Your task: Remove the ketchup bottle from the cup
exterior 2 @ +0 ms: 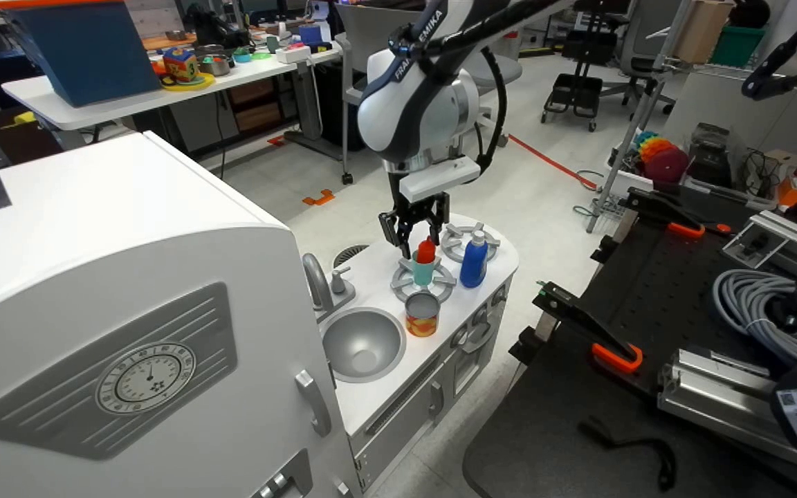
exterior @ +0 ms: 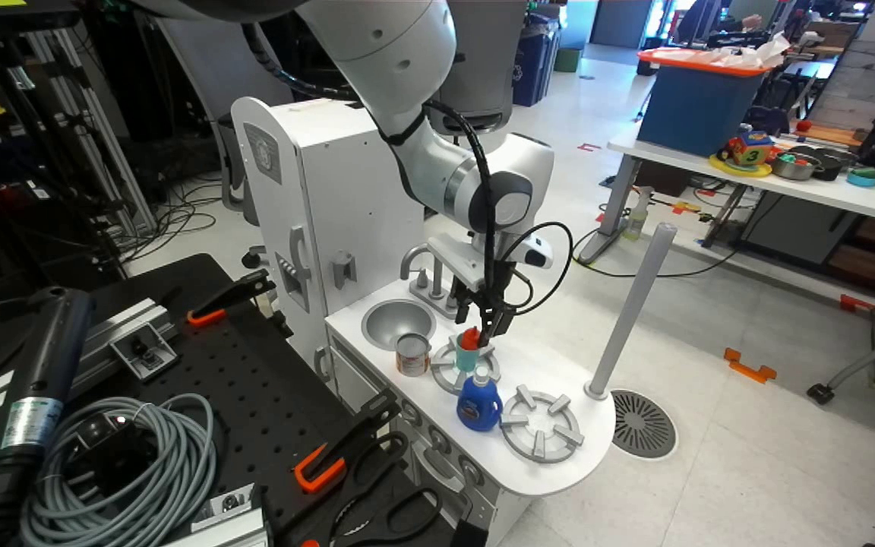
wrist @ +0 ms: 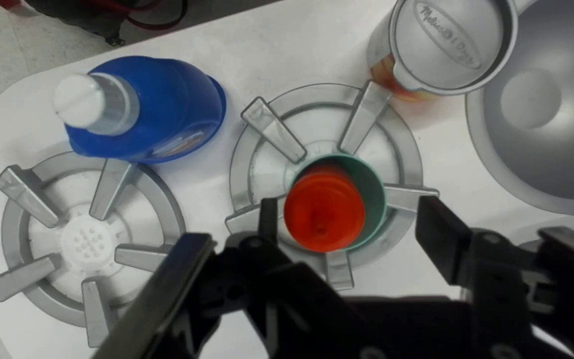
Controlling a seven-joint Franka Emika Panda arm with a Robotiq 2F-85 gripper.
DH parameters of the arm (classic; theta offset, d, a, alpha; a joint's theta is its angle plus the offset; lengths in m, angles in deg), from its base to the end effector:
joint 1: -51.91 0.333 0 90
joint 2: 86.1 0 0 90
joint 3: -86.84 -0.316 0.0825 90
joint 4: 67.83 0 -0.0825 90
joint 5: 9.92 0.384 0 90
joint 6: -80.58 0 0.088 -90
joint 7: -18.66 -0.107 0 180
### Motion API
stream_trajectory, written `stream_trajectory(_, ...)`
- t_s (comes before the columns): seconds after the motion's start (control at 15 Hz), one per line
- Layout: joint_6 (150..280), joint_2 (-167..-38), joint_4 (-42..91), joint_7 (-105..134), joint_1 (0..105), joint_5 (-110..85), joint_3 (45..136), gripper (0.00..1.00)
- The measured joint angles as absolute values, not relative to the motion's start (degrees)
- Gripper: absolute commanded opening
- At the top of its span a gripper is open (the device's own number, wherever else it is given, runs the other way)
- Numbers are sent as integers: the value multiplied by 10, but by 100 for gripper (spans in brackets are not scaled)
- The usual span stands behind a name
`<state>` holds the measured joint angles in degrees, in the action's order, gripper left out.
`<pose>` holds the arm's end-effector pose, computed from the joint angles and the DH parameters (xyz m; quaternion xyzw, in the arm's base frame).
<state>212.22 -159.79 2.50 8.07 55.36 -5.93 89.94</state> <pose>0.6821 0.0127 -0.0424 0.9894 -0.0979 -0.1059 0.0147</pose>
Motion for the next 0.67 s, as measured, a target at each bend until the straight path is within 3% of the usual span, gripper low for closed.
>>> stream_trajectory(0.27,2129,-1582,47,80,552,-59,899,13)
stream_trajectory(0.67,2133,-1538,101,79,551,-41,898,13)
